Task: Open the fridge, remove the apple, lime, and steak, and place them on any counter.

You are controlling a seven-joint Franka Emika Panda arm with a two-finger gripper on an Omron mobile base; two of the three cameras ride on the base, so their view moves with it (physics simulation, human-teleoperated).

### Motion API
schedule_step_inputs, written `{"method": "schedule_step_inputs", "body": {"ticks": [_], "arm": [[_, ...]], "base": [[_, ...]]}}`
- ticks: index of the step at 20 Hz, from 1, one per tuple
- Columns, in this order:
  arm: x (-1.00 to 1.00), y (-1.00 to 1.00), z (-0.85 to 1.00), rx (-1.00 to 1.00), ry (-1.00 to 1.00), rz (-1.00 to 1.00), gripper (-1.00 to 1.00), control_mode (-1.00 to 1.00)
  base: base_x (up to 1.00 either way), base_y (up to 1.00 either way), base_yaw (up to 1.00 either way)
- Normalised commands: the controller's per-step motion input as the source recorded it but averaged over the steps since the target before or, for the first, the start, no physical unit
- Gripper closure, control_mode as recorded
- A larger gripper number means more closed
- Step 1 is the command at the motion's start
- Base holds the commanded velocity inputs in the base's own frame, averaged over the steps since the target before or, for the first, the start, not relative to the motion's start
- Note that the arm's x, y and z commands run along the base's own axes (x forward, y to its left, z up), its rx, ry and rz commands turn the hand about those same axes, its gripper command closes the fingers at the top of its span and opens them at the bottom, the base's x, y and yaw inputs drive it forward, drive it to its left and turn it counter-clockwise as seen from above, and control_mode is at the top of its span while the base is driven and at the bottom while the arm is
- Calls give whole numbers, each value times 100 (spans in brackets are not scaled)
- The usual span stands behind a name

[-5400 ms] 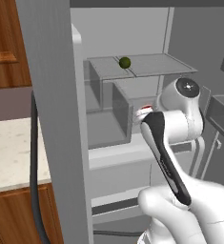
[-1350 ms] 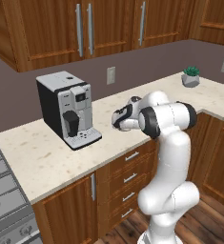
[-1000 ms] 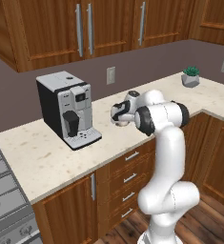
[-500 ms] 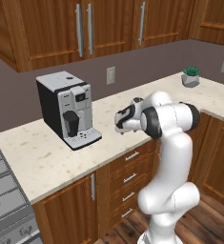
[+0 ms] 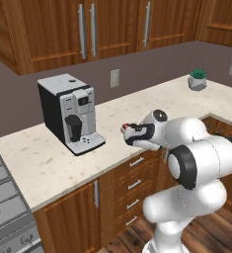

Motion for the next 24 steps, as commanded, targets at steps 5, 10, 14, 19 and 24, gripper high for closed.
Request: {"method": "schedule_step_inputs", "body": {"ticks": [5,10,14,19,24], "arm": [[-61,55,100,0,3,20,-100,-100],[-51,26,100,0,9,16,-100,-100],[-99,-12,100,-5,14,0,-100,-100],[-96,-32,38,-9,21,-13,-100,-100],[-65,-49,0,-3,25,-22,-100,-100]], "base": [[0,0,0],[0,0,0],[0,0,0],[0,0,0],[0,0,0]]}}
